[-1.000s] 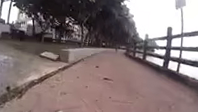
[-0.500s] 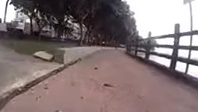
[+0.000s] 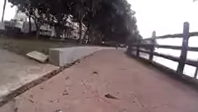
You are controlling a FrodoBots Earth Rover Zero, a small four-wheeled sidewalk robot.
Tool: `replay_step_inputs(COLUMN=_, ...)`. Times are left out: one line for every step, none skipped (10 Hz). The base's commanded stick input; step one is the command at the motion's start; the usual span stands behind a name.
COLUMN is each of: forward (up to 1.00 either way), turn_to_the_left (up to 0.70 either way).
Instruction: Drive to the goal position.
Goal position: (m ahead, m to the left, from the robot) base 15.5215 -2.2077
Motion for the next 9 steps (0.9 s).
replay_step_inputs(forward=0.7, turn_to_the_left=0.0)
replay_step_inputs(forward=0.7, turn_to_the_left=0.0)
replay_step_inputs(forward=0.7, turn_to_the_left=0.0)
replay_step_inputs(forward=0.7, turn_to_the_left=0.0)
replay_step_inputs(forward=0.7, turn_to_the_left=0.0)
replay_step_inputs(forward=0.7, turn_to_the_left=0.0)
replay_step_inputs(forward=0.7, turn_to_the_left=-0.01)
replay_step_inputs(forward=0.7, turn_to_the_left=-0.27)
replay_step_inputs(forward=0.7, turn_to_the_left=-0.27)
